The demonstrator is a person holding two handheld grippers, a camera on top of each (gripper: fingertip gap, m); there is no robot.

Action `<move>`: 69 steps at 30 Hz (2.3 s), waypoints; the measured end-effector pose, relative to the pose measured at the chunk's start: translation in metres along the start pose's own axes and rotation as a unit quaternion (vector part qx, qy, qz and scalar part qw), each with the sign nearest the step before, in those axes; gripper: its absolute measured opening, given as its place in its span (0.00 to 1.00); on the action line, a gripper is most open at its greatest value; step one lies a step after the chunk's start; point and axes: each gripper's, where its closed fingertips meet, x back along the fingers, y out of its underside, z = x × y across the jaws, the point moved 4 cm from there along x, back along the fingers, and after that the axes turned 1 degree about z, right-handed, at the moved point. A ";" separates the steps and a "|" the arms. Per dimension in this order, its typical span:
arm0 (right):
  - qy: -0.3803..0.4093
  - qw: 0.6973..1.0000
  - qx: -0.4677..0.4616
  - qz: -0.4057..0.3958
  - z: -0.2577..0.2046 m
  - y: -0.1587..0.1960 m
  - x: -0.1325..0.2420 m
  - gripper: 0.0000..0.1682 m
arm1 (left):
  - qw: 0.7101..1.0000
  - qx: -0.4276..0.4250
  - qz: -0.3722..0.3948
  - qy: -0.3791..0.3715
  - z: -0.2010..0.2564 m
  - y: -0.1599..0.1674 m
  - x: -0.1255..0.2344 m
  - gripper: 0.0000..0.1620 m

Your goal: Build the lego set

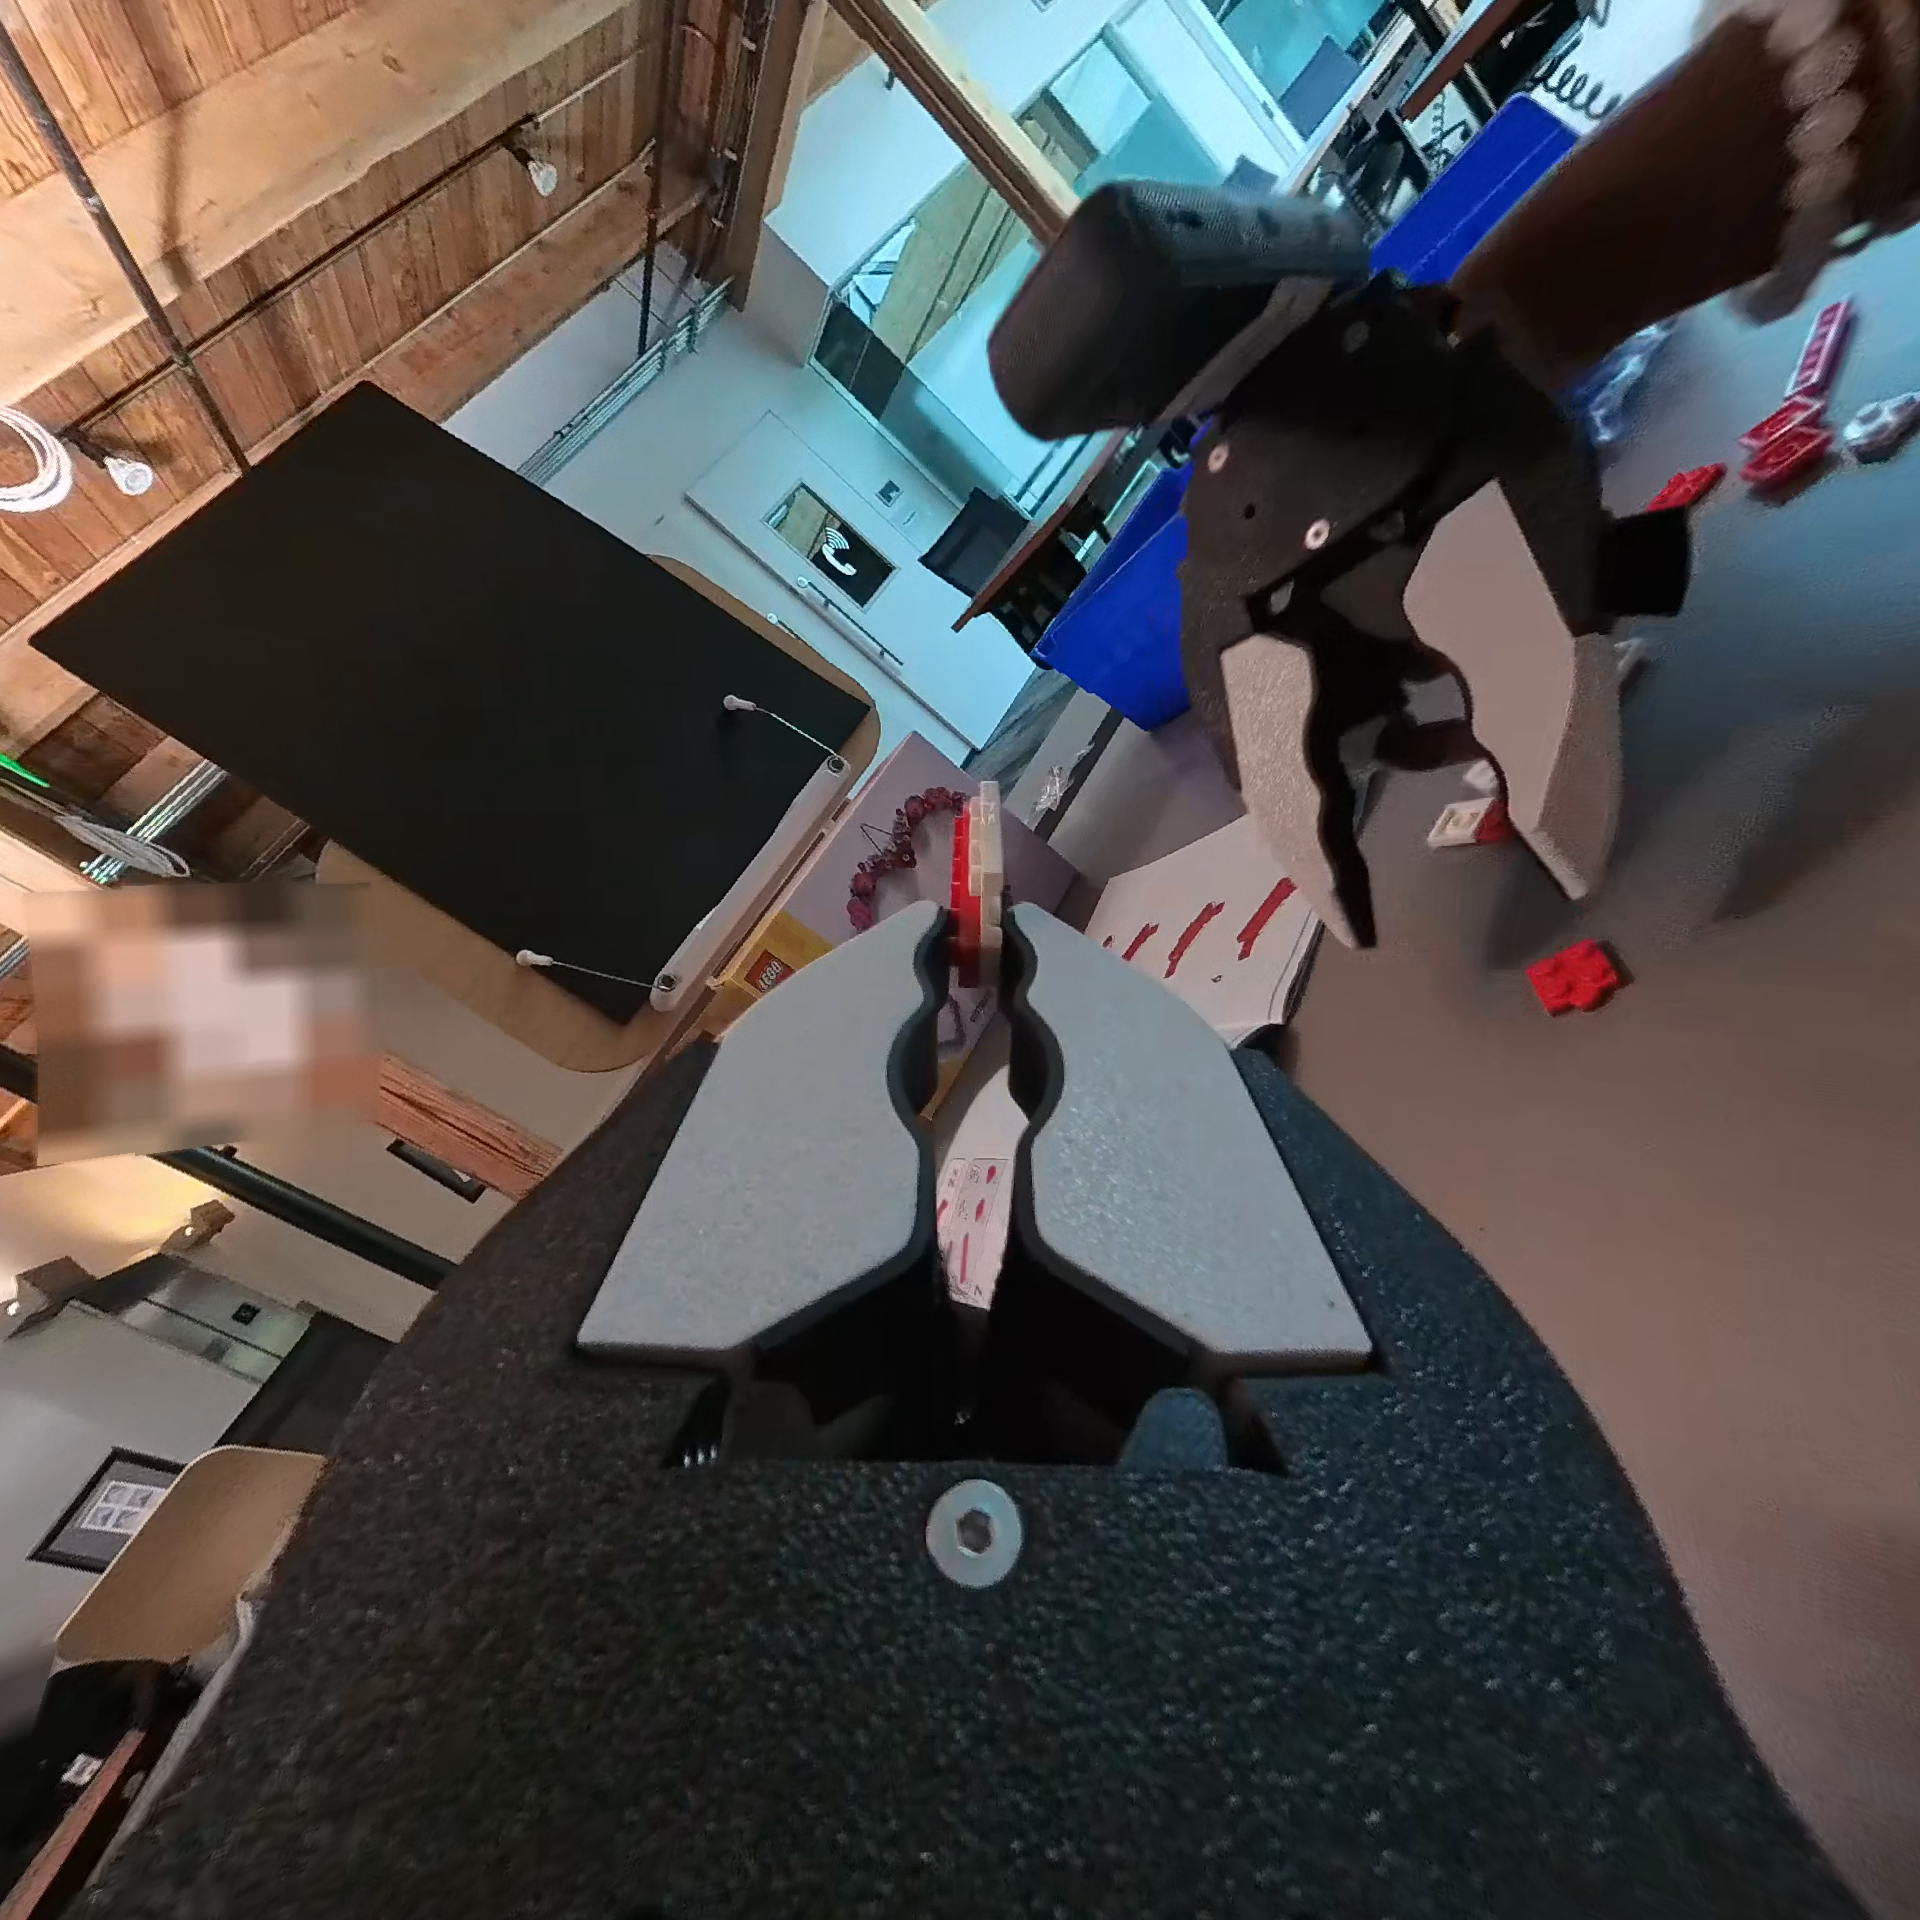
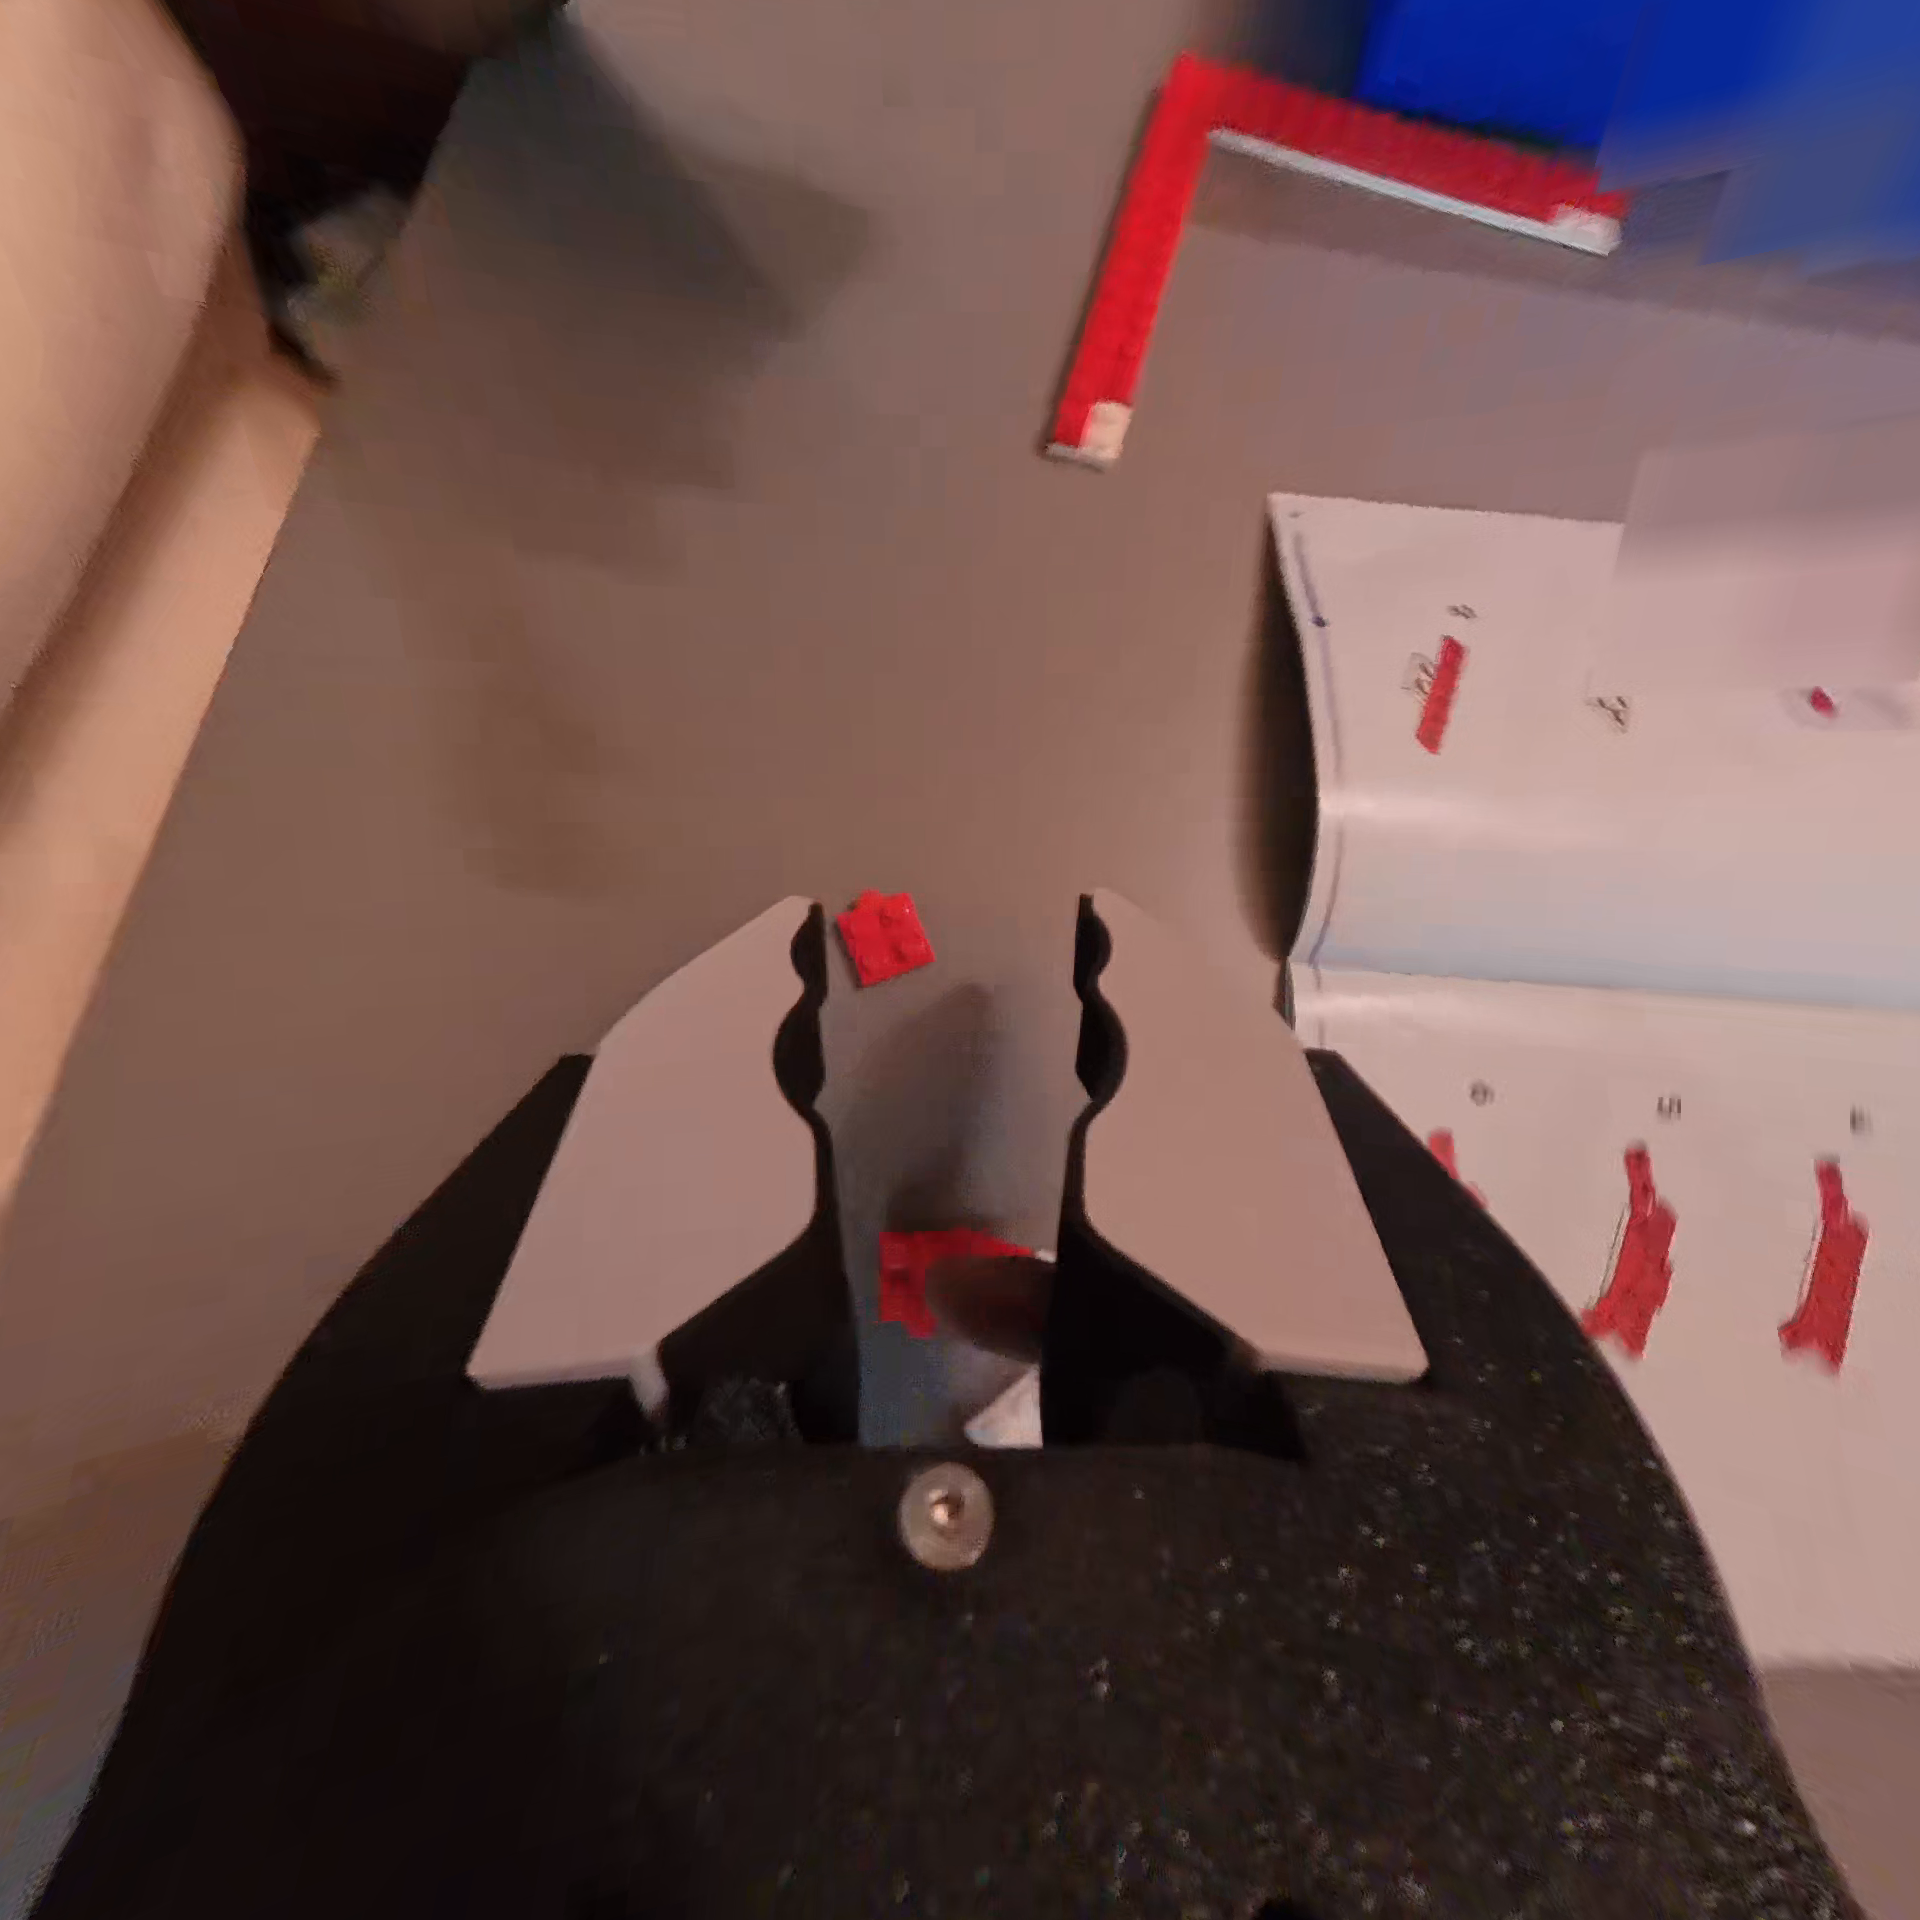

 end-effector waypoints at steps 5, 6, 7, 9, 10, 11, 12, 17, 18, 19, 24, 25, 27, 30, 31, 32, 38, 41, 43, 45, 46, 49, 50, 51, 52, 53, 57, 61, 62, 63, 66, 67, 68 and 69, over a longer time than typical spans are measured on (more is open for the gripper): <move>0.118 0.985 -0.128 -0.018 -0.022 0.016 -0.006 0.21 | 1.000 0.003 -0.007 0.001 0.001 0.002 0.000 0.05; 0.121 0.985 -0.122 -0.010 -0.028 0.016 -0.007 0.20 | 1.000 0.002 -0.005 0.003 0.002 0.001 0.000 0.05; 0.117 0.988 -0.103 -0.005 -0.033 0.016 -0.007 0.18 | 1.000 0.002 -0.003 0.004 0.003 0.000 0.000 0.05; 0.115 0.992 -0.043 -0.001 -0.033 0.017 -0.004 0.16 | 1.000 0.003 0.000 0.006 0.004 -0.001 0.000 0.05; 0.108 0.994 -0.021 -0.001 -0.030 0.017 -0.002 0.15 | 1.000 0.002 0.002 0.007 0.004 -0.002 -0.001 0.05; 0.094 0.996 -0.008 0.000 -0.027 0.017 -0.002 0.14 | 1.000 0.001 0.004 0.009 0.005 -0.003 -0.001 0.05; 0.076 0.997 -0.004 0.001 -0.023 0.017 -0.003 0.14 | 1.000 -0.001 0.004 0.010 0.005 -0.003 -0.001 0.05; -0.004 0.999 -0.044 -0.013 -0.010 0.018 -0.012 0.16 | 1.000 -0.003 -0.005 0.011 0.005 0.001 -0.003 0.05; -0.018 0.997 -0.069 -0.016 -0.014 0.018 -0.010 0.16 | 1.000 -0.003 -0.007 0.011 0.006 0.002 -0.002 0.05; -0.032 0.995 -0.090 -0.014 -0.021 0.016 -0.008 0.15 | 1.000 -0.002 -0.009 0.010 0.006 0.002 -0.002 0.05; -0.034 0.996 -0.064 0.042 -0.068 0.000 0.001 0.17 | 1.000 0.003 -0.019 0.009 0.006 0.005 -0.001 0.05; 0.002 0.998 -0.054 0.043 -0.059 0.003 0.004 0.18 | 1.000 0.002 -0.019 0.011 0.006 0.005 -0.001 0.05; 0.036 0.995 -0.075 0.053 -0.039 0.009 0.006 0.18 | 1.000 -0.001 -0.018 0.014 0.008 0.004 -0.002 0.05; 0.010 0.992 -0.101 0.076 -0.022 0.009 -0.005 0.19 | 1.000 -0.007 -0.023 0.015 0.009 0.006 -0.003 0.05; 0.004 0.993 -0.094 0.067 -0.020 0.010 -0.011 0.20 | 1.000 -0.008 -0.026 0.015 0.009 0.007 -0.003 0.05; 0.006 0.995 -0.086 0.049 -0.018 0.013 -0.015 0.20 | 0.999 -0.008 -0.028 0.014 0.008 0.008 -0.003 0.05; -0.012 0.990 -0.134 -0.047 -0.056 0.013 -0.008 0.16 | 0.999 -0.006 -0.031 0.014 0.009 0.009 -0.002 0.05; 0.014 0.992 -0.123 -0.039 -0.065 0.007 -0.002 0.18 | 0.999 -0.007 -0.032 0.016 0.010 0.008 -0.002 0.05; 0.034 0.994 -0.101 -0.026 -0.058 0.010 0.001 0.15 | 0.999 -0.008 -0.030 0.016 0.010 0.008 -0.002 0.05; 0.046 0.998 -0.049 -0.020 -0.050 0.012 0.001 0.11 | 0.999 -0.009 -0.026 0.021 0.011 0.007 -0.002 0.05; 0.040 0.999 -0.019 -0.022 -0.047 0.012 -0.001 0.11 | 0.999 -0.010 -0.025 0.024 0.012 0.006 -0.002 0.05; 0.006 0.999 -0.002 -0.038 -0.037 0.014 -0.009 0.16 | 0.999 -0.011 -0.026 0.026 0.013 0.007 -0.003 0.05; -0.013 0.999 -0.014 -0.038 -0.035 0.013 -0.013 0.17 | 0.999 -0.011 -0.026 0.027 0.013 0.007 -0.003 0.05; -0.029 0.999 -0.022 -0.035 -0.035 0.013 -0.015 0.17 | 0.999 -0.010 -0.026 0.028 0.013 0.007 -0.003 0.05; -0.036 0.999 -0.025 -0.028 -0.034 0.013 -0.017 0.16 | 0.999 -0.010 -0.026 0.029 0.014 0.007 -0.002 0.05; -0.038 0.999 -0.025 -0.023 -0.034 0.013 -0.018 0.12 | 0.999 -0.009 -0.026 0.030 0.014 0.007 -0.002 0.05; -0.005 0.998 -0.055 -0.010 -0.032 0.013 -0.019 0.10 | 0.999 -0.002 -0.046 0.013 0.011 0.011 -0.003 0.05; 0.052 0.991 -0.121 0.025 -0.021 -0.010 0.010 0.10 | 0.986 0.002 -0.145 -0.083 0.001 0.021 -0.010 0.05; 0.065 0.988 -0.135 0.032 -0.017 -0.021 0.022 0.10 | 0.977 0.011 -0.177 -0.121 -0.001 0.021 -0.011 0.05; 0.080 0.986 -0.144 0.035 -0.011 -0.033 0.035 0.10 | 0.969 0.015 -0.198 -0.147 -0.002 0.019 -0.013 0.05; 0.116 0.979 -0.165 0.017 0.008 -0.070 0.068 0.10 | 0.958 -0.006 -0.230 -0.171 0.006 0.005 -0.026 0.05; 0.126 0.978 -0.167 0.005 0.013 -0.082 0.074 0.10 | 0.958 -0.010 -0.231 -0.172 0.010 0.001 -0.031 0.05; 0.135 0.977 -0.164 -0.008 0.018 -0.093 0.079 0.10 | 0.956 -0.018 -0.235 -0.174 0.014 -0.002 -0.035 0.05; 0.139 0.977 -0.157 -0.029 0.022 -0.101 0.082 0.10 | 0.954 -0.034 -0.241 -0.177 0.017 -0.005 -0.039 0.05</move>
